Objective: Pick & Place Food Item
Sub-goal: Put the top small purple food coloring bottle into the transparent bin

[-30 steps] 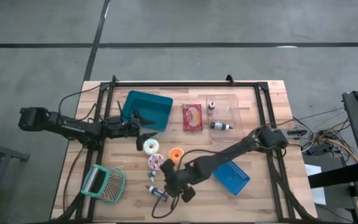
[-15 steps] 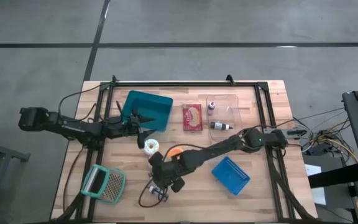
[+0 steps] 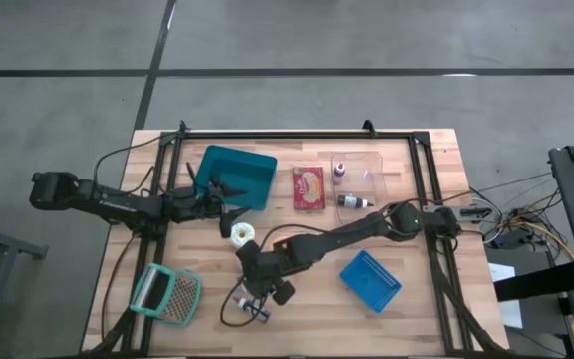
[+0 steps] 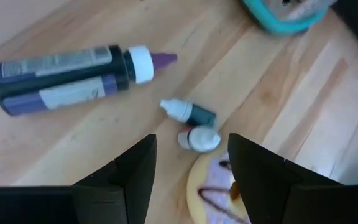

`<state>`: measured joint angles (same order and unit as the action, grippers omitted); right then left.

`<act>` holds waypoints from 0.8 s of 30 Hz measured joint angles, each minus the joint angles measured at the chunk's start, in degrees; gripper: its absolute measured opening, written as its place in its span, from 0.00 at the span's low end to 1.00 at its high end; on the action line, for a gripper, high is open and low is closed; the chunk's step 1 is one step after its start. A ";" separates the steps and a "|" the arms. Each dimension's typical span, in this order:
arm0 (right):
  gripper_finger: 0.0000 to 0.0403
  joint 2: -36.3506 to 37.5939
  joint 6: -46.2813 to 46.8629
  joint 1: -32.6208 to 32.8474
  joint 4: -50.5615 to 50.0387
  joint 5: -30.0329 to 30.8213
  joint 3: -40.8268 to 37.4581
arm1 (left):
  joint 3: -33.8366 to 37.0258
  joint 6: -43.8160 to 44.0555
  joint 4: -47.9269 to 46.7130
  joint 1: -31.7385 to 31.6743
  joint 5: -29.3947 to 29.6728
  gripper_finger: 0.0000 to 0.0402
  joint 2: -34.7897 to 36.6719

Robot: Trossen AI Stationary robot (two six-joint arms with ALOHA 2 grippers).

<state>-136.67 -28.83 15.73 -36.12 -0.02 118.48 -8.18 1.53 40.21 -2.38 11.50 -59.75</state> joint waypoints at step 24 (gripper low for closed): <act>0.48 37.81 13.16 4.86 42.38 13.83 -52.50 | -1.08 10.20 -6.68 23.20 -2.42 0.63 -0.23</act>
<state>-98.86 -15.67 20.58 6.26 13.81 65.97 -9.26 11.73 33.52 20.82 9.08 -59.97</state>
